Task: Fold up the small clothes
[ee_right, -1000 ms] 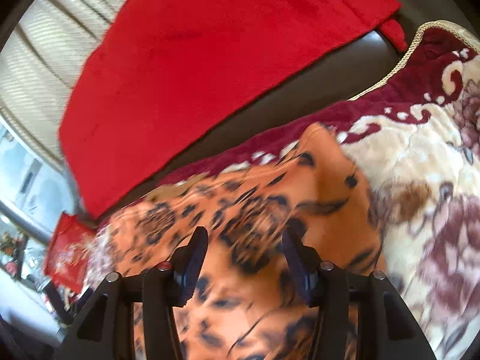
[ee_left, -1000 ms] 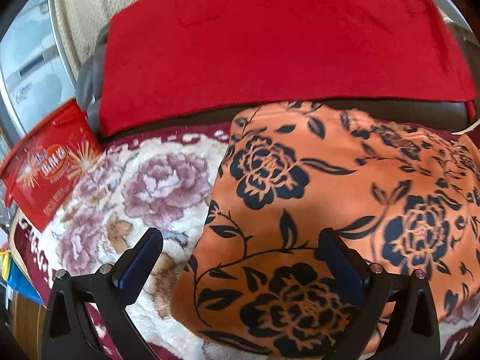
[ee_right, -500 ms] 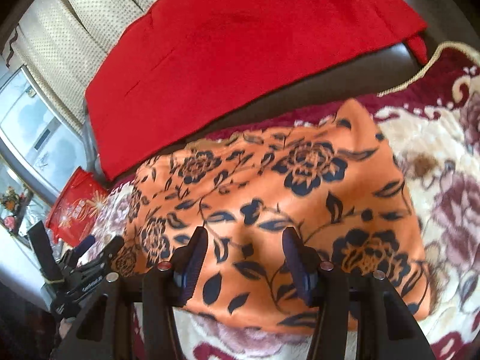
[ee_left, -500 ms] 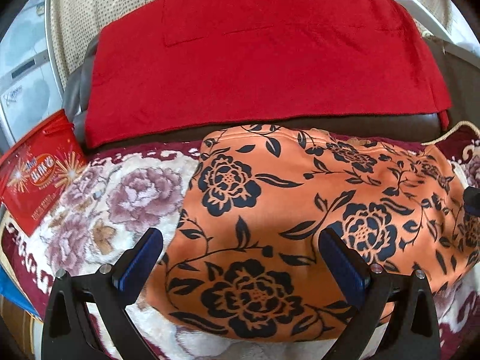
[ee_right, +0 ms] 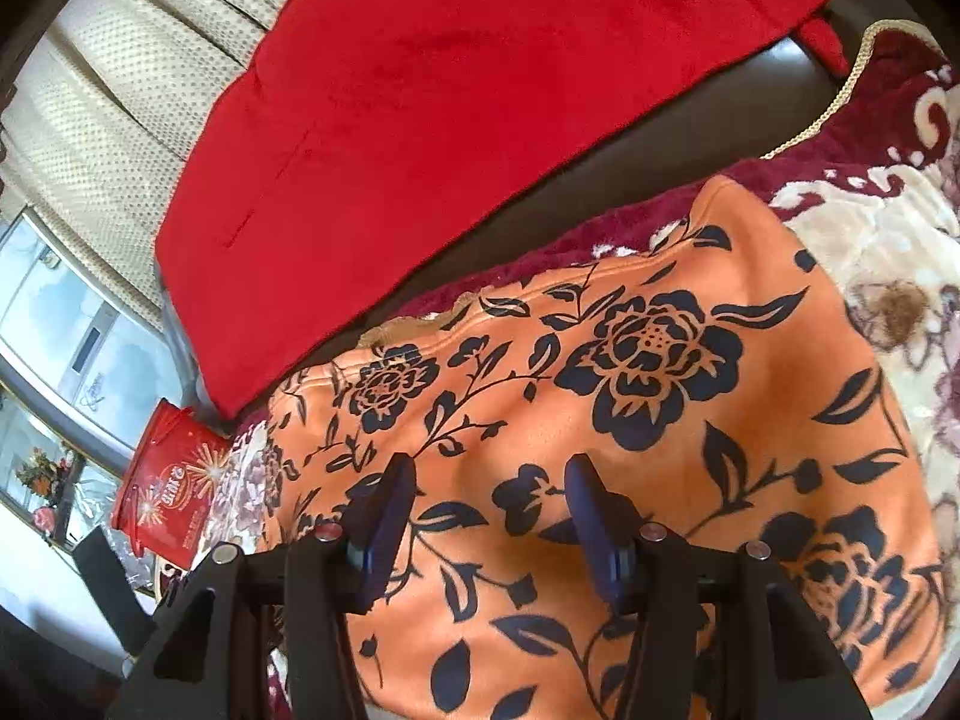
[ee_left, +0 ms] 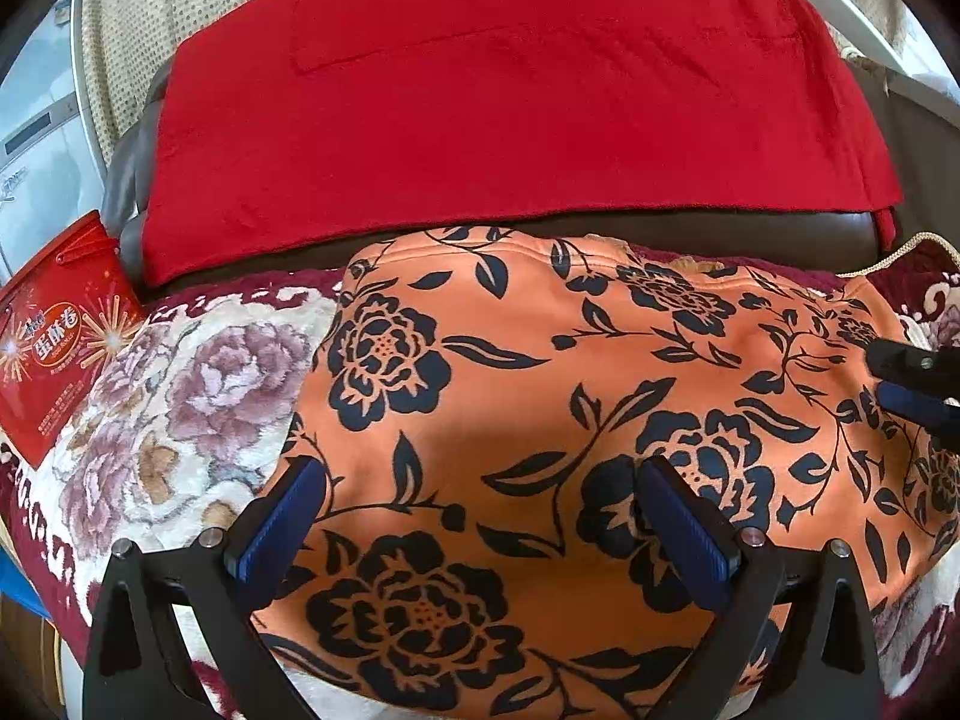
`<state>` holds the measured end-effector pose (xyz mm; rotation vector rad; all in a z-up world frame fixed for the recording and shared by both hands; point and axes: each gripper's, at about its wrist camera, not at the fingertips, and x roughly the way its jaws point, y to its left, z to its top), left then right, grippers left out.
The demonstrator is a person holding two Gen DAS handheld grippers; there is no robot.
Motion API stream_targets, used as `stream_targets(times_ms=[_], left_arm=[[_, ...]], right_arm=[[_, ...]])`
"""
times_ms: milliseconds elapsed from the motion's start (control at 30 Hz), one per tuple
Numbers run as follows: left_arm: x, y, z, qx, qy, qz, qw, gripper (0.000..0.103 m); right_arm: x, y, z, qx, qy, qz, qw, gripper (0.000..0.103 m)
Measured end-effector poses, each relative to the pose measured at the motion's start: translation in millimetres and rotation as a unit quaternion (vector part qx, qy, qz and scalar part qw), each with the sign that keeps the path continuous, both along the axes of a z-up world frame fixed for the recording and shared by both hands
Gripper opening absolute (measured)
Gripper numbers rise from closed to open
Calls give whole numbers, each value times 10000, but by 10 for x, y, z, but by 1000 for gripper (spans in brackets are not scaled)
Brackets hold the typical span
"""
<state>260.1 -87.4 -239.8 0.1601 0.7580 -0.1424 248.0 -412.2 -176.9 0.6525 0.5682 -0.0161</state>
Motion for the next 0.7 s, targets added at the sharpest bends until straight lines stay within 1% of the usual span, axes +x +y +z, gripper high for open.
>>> stream_targets(times_ms=[167, 300, 567, 633, 700], left_arm=[[18, -44, -31, -5, 23, 10, 10000, 103], [26, -41, -36, -1, 30, 11, 10000, 103], [-5, 34, 33, -35, 106, -49, 9999, 103], [-47, 140, 62, -109, 187, -92, 9997, 103], [-98, 275, 67, -214, 304, -112, 9992, 103]], right_arm=[[173, 30, -105, -128, 268, 10, 9996, 56], [158, 35, -100, -135, 273, 34, 9995, 56], [-93, 88, 10, -131, 124, 241, 9995, 56], [-219, 92, 21, -106, 103, 339, 9993, 58], [-375, 68, 12, 59, 75, 491, 9987, 63]])
